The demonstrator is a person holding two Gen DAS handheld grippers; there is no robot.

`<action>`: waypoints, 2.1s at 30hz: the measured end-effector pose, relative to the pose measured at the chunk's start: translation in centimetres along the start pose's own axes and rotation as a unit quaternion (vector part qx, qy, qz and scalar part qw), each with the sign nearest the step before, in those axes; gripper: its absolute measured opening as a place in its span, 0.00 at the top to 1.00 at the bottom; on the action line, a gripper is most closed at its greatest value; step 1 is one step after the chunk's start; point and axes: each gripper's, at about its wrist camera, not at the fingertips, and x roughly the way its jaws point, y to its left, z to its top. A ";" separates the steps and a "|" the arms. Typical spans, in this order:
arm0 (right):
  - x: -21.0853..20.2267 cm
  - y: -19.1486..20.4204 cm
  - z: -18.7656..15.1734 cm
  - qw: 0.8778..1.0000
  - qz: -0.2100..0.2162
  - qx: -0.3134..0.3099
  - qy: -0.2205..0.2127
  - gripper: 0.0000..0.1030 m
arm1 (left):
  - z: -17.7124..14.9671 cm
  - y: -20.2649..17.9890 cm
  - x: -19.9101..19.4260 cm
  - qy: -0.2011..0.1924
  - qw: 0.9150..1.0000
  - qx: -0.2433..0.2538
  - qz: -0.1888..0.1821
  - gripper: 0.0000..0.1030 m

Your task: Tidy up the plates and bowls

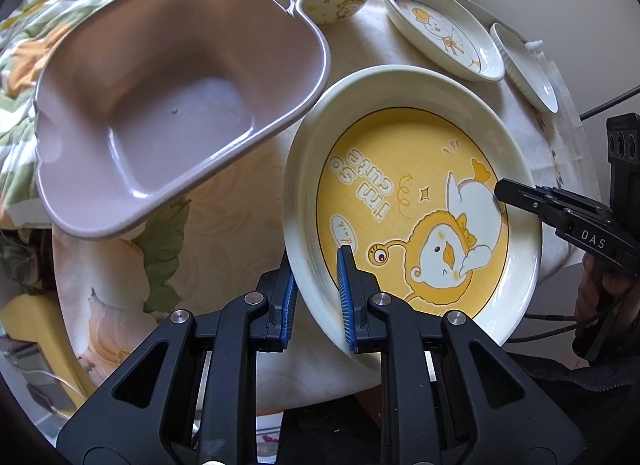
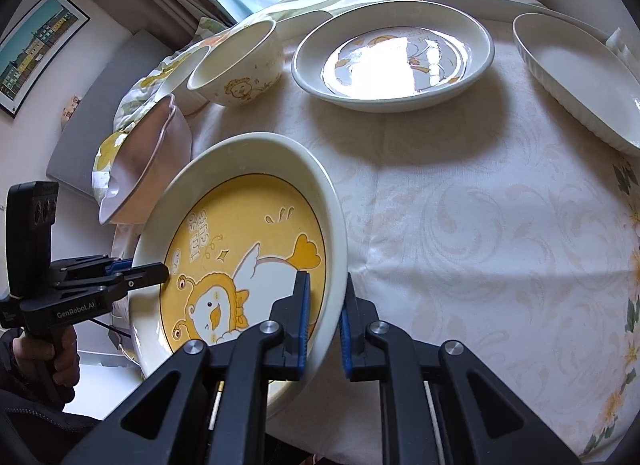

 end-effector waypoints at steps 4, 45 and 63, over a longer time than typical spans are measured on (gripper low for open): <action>0.3 0.3 0.2 1.000 -0.001 0.000 -0.007 0.88 | 0.0 0.0 0.1 -0.007 1.000 0.002 0.004 0.85; -17.1 -2.7 -1.2 0.989 -0.031 -0.011 -0.146 0.01 | 3.0 -16.0 -11.9 -0.161 0.981 0.091 0.056 0.06; -20.1 -16.6 4.2 0.964 -0.068 0.178 -0.184 0.00 | 24.3 -28.0 0.1 -0.050 0.971 0.222 -0.075 0.01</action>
